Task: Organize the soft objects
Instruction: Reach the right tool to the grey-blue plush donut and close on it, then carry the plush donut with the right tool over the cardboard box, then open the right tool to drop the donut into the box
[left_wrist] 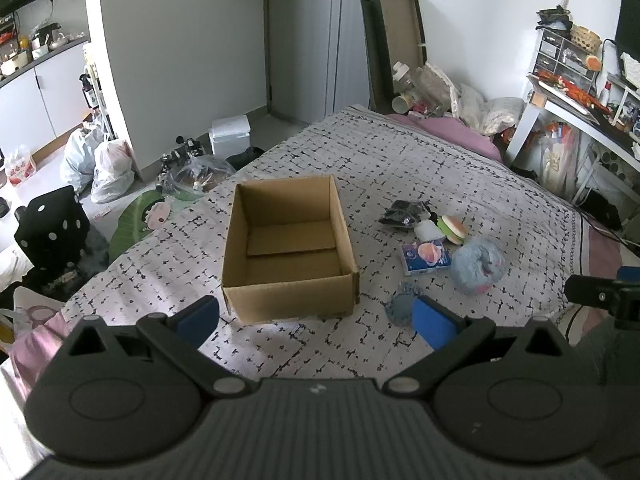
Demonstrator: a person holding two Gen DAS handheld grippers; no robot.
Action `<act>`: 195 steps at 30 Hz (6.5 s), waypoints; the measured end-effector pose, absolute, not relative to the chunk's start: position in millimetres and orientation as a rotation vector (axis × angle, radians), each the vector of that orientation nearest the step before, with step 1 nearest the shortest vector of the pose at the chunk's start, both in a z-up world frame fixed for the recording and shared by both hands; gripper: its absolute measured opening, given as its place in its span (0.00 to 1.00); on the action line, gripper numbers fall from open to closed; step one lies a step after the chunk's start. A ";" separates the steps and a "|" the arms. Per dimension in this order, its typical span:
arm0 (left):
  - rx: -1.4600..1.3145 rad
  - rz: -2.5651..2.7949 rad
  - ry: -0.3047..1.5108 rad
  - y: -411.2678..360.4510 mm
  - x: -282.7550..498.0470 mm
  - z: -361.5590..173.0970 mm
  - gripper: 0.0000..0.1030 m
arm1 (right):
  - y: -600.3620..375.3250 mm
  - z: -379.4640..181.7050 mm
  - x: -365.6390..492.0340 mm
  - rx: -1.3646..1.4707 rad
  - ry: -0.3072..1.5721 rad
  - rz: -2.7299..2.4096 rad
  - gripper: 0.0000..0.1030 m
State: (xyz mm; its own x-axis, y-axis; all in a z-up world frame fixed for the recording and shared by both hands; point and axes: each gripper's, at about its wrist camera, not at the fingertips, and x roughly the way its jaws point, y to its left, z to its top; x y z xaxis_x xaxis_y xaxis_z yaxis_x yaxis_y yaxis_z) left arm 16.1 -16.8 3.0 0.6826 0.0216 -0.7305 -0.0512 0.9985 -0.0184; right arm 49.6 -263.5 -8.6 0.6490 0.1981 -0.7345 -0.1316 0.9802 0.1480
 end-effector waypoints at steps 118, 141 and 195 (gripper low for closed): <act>-0.535 -0.169 0.907 57.1 212.0 -30.0 0.21 | -160.6 -42.3 228.5 0.600 0.945 0.314 0.12; -0.598 -0.010 1.005 127.8 246.0 -94.9 0.18 | -87.1 -103.5 283.1 0.571 1.129 0.352 0.12; -0.345 0.031 0.992 42.3 234.8 -50.0 0.80 | -253.3 -57.7 239.2 0.507 0.982 0.128 0.86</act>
